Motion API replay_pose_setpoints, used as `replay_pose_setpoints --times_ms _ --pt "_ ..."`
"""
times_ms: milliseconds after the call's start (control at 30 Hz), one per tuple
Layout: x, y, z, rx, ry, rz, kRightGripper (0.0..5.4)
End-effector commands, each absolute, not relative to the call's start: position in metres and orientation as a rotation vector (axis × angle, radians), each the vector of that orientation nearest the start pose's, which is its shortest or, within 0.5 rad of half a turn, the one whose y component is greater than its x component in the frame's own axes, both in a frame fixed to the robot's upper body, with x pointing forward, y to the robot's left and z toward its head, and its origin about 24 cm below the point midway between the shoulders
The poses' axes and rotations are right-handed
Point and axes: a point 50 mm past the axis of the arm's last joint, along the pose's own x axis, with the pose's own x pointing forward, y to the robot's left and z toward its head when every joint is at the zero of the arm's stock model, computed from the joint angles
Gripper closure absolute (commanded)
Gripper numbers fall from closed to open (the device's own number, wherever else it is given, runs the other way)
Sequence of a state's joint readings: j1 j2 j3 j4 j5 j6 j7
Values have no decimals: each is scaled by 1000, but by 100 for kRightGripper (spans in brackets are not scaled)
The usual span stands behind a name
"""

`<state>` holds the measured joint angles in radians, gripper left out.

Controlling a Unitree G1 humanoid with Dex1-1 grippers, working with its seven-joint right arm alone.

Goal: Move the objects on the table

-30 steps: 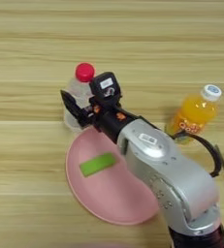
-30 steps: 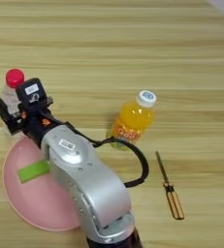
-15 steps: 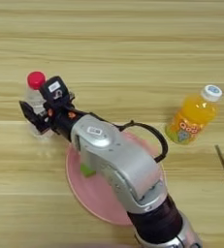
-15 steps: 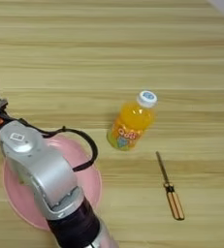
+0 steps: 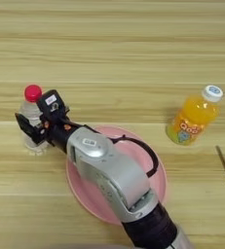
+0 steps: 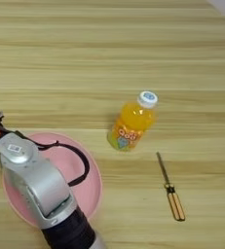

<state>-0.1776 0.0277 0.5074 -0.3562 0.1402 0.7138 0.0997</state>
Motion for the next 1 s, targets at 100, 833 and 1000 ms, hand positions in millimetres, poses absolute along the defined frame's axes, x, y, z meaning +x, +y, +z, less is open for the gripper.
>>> replay_pose_setpoints --times_ms 100,833,1000 --pt "231 -4 116 34 99 720 218" --pt "228 -9 115 30 98 706 67" --pt "228 -10 115 30 98 703 16"
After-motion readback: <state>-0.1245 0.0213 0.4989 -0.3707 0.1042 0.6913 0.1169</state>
